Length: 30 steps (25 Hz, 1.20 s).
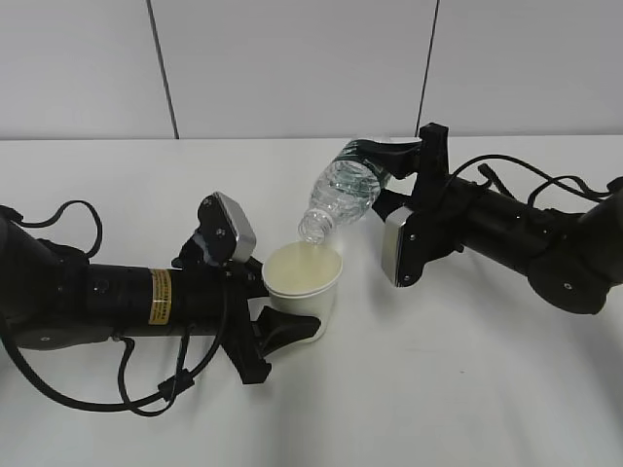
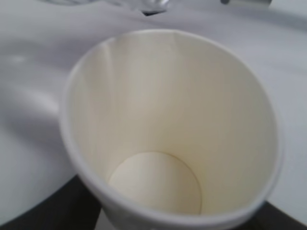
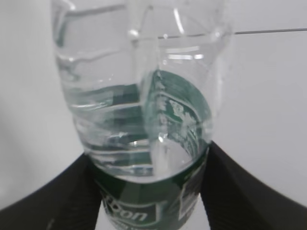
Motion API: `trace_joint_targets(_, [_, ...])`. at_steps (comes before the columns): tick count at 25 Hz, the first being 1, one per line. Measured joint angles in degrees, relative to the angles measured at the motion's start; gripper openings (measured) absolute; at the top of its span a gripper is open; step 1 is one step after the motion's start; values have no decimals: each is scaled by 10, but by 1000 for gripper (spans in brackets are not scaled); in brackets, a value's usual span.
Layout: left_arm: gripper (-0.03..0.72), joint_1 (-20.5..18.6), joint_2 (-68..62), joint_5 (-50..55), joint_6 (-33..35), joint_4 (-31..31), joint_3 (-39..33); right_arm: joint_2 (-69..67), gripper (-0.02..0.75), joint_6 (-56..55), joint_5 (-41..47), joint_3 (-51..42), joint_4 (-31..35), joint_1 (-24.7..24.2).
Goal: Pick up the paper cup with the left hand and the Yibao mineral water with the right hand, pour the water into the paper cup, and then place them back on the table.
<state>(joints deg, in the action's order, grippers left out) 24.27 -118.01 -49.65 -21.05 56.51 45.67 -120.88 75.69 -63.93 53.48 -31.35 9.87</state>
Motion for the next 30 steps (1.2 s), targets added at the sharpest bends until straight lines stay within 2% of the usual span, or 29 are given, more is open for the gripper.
trace_joint_targets(30, [442,0,0,1,-9,15,0,0,422,71,0,7,-3,0])
